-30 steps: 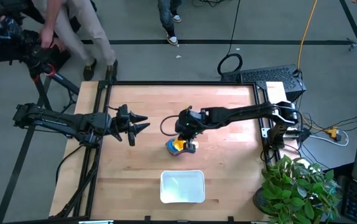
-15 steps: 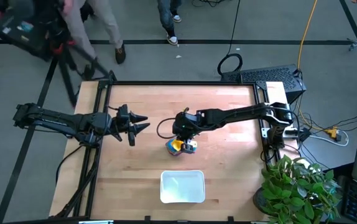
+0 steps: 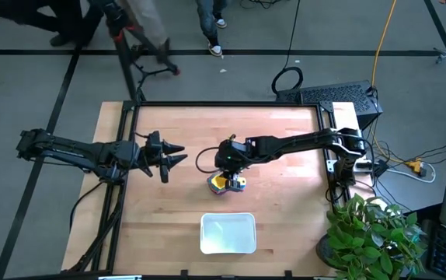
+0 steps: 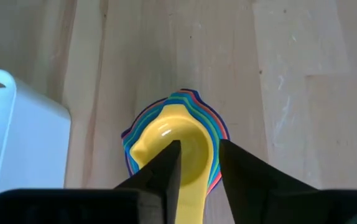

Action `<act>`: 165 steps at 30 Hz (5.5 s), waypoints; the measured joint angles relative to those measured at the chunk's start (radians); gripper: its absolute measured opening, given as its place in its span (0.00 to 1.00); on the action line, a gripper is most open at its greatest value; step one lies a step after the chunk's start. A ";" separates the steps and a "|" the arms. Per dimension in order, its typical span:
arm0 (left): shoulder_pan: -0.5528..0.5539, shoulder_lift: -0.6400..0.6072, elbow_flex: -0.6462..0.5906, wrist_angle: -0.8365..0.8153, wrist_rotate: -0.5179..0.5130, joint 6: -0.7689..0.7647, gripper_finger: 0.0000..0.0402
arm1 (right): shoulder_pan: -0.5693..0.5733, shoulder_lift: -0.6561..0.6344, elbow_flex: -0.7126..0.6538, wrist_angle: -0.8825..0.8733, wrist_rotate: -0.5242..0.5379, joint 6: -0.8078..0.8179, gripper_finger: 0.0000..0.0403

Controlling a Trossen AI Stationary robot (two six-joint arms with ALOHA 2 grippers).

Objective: Nest measuring cups in basket
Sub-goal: Put the stacked measuring cups into the white bin

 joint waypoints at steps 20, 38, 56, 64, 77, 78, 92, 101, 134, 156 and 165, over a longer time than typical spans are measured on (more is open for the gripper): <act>-0.001 0.000 0.000 -0.018 0.042 -0.013 0.37 | 0.082 -0.199 -0.001 -0.207 -0.074 -0.061 0.69; -0.002 0.000 0.000 -0.045 0.056 -0.026 0.37 | 0.020 -0.053 -0.126 -0.059 -0.051 0.008 0.99; -0.002 0.000 0.000 -0.062 0.063 -0.026 0.37 | 0.059 0.016 -0.126 -0.050 0.006 0.037 0.99; -0.002 0.000 0.000 -0.068 0.063 -0.032 0.37 | 0.100 0.037 -0.125 -0.044 0.115 0.044 0.99; -0.002 0.000 0.000 -0.076 0.063 -0.043 0.37 | 0.100 0.063 -0.125 -0.036 0.128 0.088 0.87; -0.002 0.000 0.000 -0.076 0.063 -0.042 0.37 | 0.100 0.063 -0.125 -0.036 0.128 0.088 0.85; -0.002 0.000 0.000 -0.082 0.063 -0.045 0.37 | 0.099 0.063 -0.125 -0.036 0.100 0.081 0.55; -0.002 0.000 0.000 -0.082 0.063 -0.045 0.37 | 0.099 0.063 -0.125 -0.036 0.100 0.076 0.40; -0.002 0.000 0.000 -0.082 0.063 -0.050 0.37 | 0.098 0.063 -0.125 -0.067 0.047 0.038 0.47; -0.002 0.000 0.000 -0.088 0.063 -0.052 0.37 | 0.098 0.062 -0.214 -0.013 0.048 0.061 0.47; -0.002 0.000 0.000 -0.092 0.062 -0.057 0.37 | 0.094 0.062 -0.214 0.017 0.011 0.059 0.46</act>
